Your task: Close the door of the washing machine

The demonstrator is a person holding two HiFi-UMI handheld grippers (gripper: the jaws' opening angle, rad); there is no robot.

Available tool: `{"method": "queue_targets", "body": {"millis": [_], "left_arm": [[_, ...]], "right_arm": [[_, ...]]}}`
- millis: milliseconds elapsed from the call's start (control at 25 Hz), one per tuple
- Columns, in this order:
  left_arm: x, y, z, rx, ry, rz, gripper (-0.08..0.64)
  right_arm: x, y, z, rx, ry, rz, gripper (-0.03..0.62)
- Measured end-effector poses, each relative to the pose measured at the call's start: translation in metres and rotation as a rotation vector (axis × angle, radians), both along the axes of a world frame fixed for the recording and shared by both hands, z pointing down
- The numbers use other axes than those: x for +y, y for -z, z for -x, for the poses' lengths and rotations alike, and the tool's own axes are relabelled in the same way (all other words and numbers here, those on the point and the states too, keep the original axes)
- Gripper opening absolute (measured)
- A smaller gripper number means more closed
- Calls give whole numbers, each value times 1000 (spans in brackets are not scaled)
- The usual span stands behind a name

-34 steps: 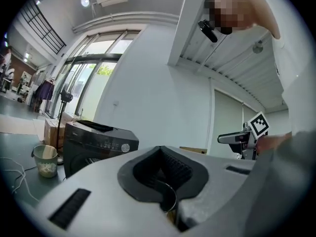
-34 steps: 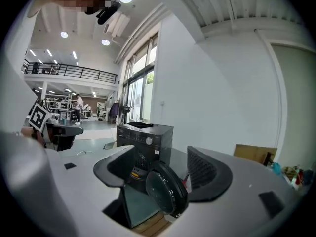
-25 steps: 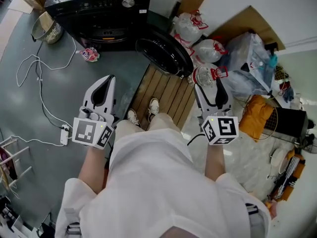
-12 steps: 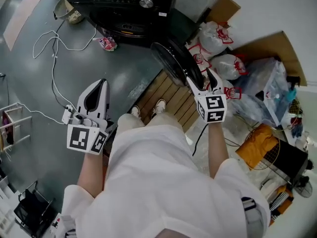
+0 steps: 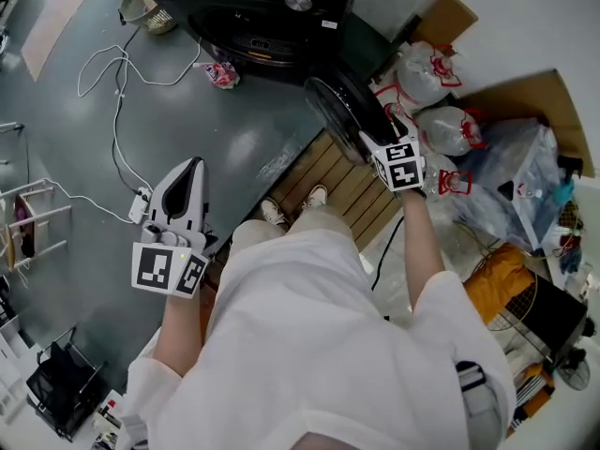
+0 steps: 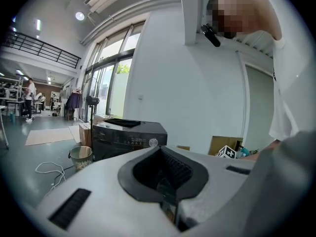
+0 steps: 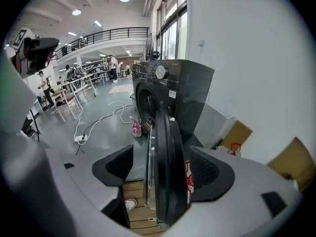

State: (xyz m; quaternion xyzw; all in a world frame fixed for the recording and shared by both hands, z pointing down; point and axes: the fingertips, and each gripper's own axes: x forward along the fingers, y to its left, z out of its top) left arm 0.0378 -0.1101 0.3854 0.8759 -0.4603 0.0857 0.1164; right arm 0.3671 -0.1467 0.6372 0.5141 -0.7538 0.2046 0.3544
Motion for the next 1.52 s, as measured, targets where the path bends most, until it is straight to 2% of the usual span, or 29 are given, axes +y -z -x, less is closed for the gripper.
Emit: {"method": "queue_targets", "body": {"millis": [120, 200, 280, 440, 760, 1320, 1520], "left_arm": [[4, 11, 17, 4, 27, -21, 3], [5, 15, 29, 10, 41, -26, 3], [8, 16, 41, 13, 55, -28, 3], [16, 12, 65, 20, 88, -17, 3], [30, 1, 95, 49, 129, 4, 3], [40, -6, 126, 93, 145, 10, 3], [44, -8, 133, 116, 147, 16, 3]], "right_arm": [[2, -20, -1, 13, -29, 58, 327], [3, -29, -3, 62, -21, 81, 330], [2, -31, -2, 94, -17, 85, 330], [1, -33, 1, 103, -45, 100, 330], [7, -36, 14, 157, -53, 118, 329], [19, -37, 47, 186, -62, 137, 329], [25, -35, 62, 164, -69, 147, 330]]}}
